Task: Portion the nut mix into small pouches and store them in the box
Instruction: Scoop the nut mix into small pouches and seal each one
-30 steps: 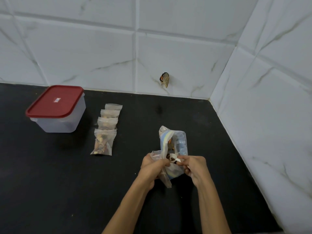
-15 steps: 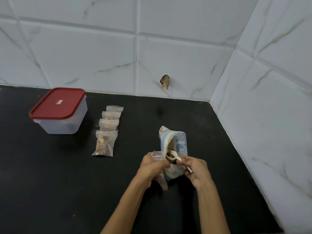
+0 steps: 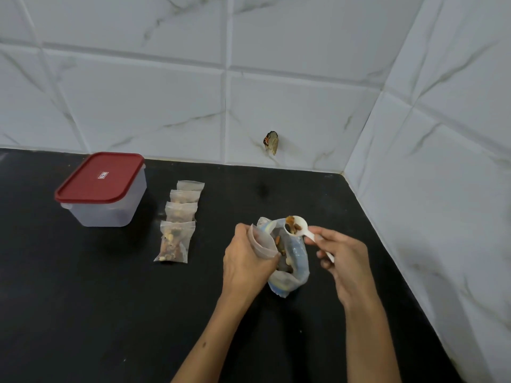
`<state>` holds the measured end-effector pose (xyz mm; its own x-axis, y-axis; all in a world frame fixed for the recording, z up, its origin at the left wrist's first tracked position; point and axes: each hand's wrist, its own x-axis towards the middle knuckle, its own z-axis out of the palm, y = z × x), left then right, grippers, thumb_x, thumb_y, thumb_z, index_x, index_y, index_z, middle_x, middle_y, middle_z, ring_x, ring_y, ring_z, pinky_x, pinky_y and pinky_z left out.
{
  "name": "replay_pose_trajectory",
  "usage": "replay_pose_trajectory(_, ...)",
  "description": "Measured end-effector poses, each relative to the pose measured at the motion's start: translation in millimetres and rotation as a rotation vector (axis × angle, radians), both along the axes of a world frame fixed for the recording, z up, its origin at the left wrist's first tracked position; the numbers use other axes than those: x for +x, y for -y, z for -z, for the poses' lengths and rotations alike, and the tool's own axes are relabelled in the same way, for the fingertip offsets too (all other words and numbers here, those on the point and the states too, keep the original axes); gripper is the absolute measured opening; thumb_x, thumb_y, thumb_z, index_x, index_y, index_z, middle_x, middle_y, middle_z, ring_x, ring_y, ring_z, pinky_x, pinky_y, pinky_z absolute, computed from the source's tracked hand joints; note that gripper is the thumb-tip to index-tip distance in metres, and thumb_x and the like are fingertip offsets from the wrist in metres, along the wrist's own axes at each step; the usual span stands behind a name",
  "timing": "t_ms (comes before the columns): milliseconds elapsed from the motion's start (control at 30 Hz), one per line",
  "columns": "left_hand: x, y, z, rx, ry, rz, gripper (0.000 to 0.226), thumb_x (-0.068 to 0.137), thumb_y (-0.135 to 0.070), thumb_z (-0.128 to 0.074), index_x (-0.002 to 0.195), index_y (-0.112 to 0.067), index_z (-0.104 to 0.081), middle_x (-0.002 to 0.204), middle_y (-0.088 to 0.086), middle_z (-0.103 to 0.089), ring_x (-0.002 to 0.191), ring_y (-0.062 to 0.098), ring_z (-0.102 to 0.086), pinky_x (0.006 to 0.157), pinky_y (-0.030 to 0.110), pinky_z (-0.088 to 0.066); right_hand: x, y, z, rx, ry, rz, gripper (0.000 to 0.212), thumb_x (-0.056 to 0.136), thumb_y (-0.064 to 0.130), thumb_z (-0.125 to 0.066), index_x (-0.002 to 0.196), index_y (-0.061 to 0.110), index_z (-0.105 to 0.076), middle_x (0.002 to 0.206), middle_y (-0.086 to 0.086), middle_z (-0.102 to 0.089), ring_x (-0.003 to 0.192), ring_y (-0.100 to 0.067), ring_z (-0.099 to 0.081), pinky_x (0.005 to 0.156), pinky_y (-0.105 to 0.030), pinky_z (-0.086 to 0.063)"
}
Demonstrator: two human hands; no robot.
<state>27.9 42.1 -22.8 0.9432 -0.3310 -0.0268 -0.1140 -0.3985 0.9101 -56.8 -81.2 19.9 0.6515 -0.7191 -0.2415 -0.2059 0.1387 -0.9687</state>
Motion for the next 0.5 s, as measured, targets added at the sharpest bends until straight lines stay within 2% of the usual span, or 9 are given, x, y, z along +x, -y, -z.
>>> replay_pose_trajectory(100, -1, 2, -10, -0.017, -0.002, 0.047, 0.037, 0.079, -0.031, -0.071, 0.102, -0.022, -0.044, 0.092, -0.007, -0.057, 0.080, 0.004, -0.056, 0.064, 0.024, -0.050, -3, -15, -20, -0.206, 0.045, -0.125, 0.027, 0.089, 0.000, -0.057, 0.092, 0.020, -0.075, 0.082, 0.008, -0.072, 0.066, 0.004, -0.059, 0.056, -0.010, -0.043)
replay_pose_trajectory(167, -2, 3, -15, -0.054, -0.001, 0.072, 0.039, 0.077, -0.031, -0.074, 0.102, -0.022, -0.045, 0.092, -0.008, -0.058, 0.080, 0.003, -0.057, 0.063, 0.020, -0.047, -4, -25, -25, -0.411, 0.016, -0.202, 0.027, 0.090, 0.003, -0.058, 0.094, 0.025, -0.074, 0.088, 0.016, -0.070, 0.075, 0.012, -0.061, 0.060, -0.002, -0.043)
replay_pose_trajectory(200, -2, 3, -16, -0.078, -0.003, 0.080, 0.041, 0.075, -0.029, -0.076, 0.102, -0.022, -0.046, 0.092, -0.009, -0.059, 0.081, 0.003, -0.057, 0.062, 0.018, -0.045, -4, -28, -26, -0.543, -0.033, -0.224, 0.026, 0.090, 0.006, -0.059, 0.098, 0.026, -0.074, 0.092, 0.018, -0.069, 0.080, 0.011, -0.061, 0.065, 0.000, -0.043)
replay_pose_trajectory(267, -2, 5, -18, -0.113, -0.006, 0.082, 0.042, 0.073, -0.027, -0.078, 0.101, -0.022, -0.047, 0.090, -0.010, -0.060, 0.081, 0.004, -0.059, 0.061, 0.017, -0.046, -3, -32, -24, -0.769, -0.120, -0.236, 0.025, 0.091, 0.008, -0.059, 0.105, 0.023, -0.073, 0.099, 0.011, -0.070, 0.085, 0.003, -0.061, 0.072, -0.004, -0.046)
replay_pose_trajectory(333, -1, 6, -21, -0.138, -0.006, 0.081, 0.040, 0.073, -0.027, -0.077, 0.100, -0.021, -0.048, 0.088, -0.010, -0.060, 0.079, 0.003, -0.059, 0.057, 0.012, -0.043, -1, -34, -23, -0.887, -0.172, -0.244, 0.026, 0.091, 0.008, -0.058, 0.108, 0.022, -0.072, 0.104, 0.003, -0.070, 0.092, -0.006, -0.062, 0.080, -0.011, -0.047)
replay_pose_trajectory(400, 0, 6, -21, -0.171, 0.000, 0.085, 0.039, 0.072, -0.024, -0.077, 0.099, -0.020, -0.048, 0.086, -0.010, -0.060, 0.075, 0.001, -0.058, 0.053, 0.008, -0.043, 1, -34, -22, -0.955, -0.178, -0.221, 0.028, 0.090, 0.008, -0.059, 0.105, 0.026, -0.073, 0.101, 0.000, -0.068, 0.092, -0.009, -0.060, 0.080, -0.014, -0.048)
replay_pose_trajectory(500, 2, 6, -20, -0.212, 0.021, 0.083, 0.039, 0.072, -0.020, -0.079, 0.097, -0.019, -0.049, 0.084, -0.009, -0.060, 0.071, -0.001, -0.058, 0.054, 0.007, -0.043, 3, -34, -22, -0.960, -0.087, -0.176, 0.026, 0.087, 0.005, -0.064, 0.097, 0.026, -0.076, 0.092, 0.004, -0.070, 0.089, -0.011, -0.062, 0.078, -0.028, -0.054)
